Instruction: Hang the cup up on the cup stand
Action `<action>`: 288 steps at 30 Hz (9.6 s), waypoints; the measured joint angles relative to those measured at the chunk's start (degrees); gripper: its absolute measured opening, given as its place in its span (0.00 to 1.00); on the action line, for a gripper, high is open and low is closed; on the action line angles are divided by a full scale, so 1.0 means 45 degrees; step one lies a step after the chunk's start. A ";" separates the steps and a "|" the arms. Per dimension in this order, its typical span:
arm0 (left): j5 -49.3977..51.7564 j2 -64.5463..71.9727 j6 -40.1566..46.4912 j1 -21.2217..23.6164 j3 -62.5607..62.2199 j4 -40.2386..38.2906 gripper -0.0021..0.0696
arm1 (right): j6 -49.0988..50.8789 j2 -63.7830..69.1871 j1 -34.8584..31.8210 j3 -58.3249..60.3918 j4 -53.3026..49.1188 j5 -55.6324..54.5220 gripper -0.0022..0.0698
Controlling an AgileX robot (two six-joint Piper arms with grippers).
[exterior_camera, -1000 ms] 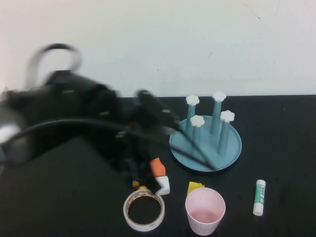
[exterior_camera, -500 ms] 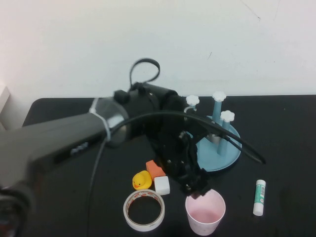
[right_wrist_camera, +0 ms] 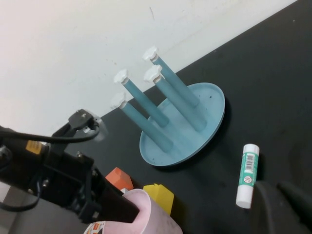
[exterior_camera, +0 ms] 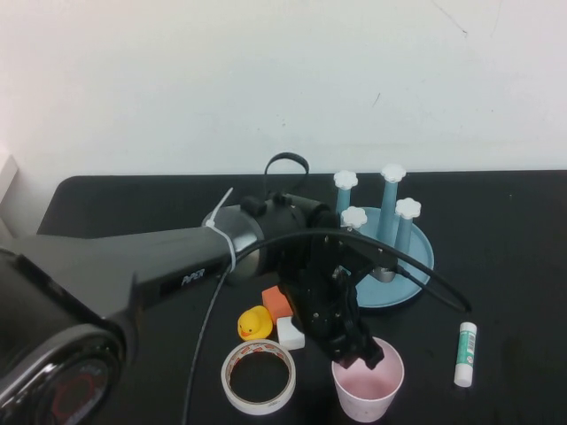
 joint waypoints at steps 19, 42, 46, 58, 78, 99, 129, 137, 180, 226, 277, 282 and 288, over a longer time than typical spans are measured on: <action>-0.0172 -0.2659 0.0692 0.0000 0.0351 0.0233 0.04 | -0.0022 0.0000 0.0000 0.0000 0.0088 0.0026 0.04; -1.6196 -1.2783 0.1543 0.0000 1.3059 -0.0090 0.04 | -0.5846 0.0068 0.0000 0.0000 0.5558 0.1354 0.04; -1.9813 -1.2503 0.2007 0.0000 1.3672 -0.1316 0.04 | -0.7154 0.1591 0.0000 -0.0444 0.6224 0.1940 0.04; -2.3312 -1.0845 0.1901 0.0000 1.3698 -0.1758 0.04 | -1.3579 1.2108 -0.0009 -0.4985 1.3259 0.6873 0.49; -2.3619 -1.0762 0.1848 0.0000 1.3698 -0.0670 0.04 | -0.8641 2.2654 0.3656 -1.5257 1.3974 0.8904 0.99; -2.4274 -1.0217 0.1848 0.0000 1.3698 -0.0758 0.04 | -0.8353 2.2839 0.5498 -1.6926 1.3949 0.6714 0.99; -2.4497 -1.2725 -0.1038 0.0000 1.6150 0.0587 0.54 | -1.5359 2.2839 0.3287 -1.7028 1.3973 0.6233 0.85; -2.4497 -1.4710 -0.3886 0.0000 1.8303 0.0734 0.22 | -2.3244 2.2937 0.3246 -1.7053 1.4025 0.2765 0.85; -2.4067 -1.4836 -0.3724 0.0000 1.9907 0.0838 0.03 | -2.5361 2.8955 0.3246 -2.0958 1.4289 0.0934 0.89; -0.8246 -1.9843 -0.2389 0.0000 1.4357 0.4707 0.03 | -1.7080 2.0635 0.3267 -1.9274 0.6988 0.5197 0.04; -0.5174 -2.7013 -0.2361 0.0000 1.6606 0.3473 0.03 | -2.0355 0.5332 0.3267 -0.6438 0.9099 -0.0721 0.03; -0.5174 -2.7013 -0.2361 0.0000 1.6606 0.3473 0.03 | -2.1262 0.5297 0.3267 -0.5721 0.9203 -0.2922 0.03; -0.5174 -2.7013 -0.2361 0.0000 1.6606 0.3473 0.03 | -1.8136 0.4449 0.3156 -0.3906 0.6594 -0.4636 0.03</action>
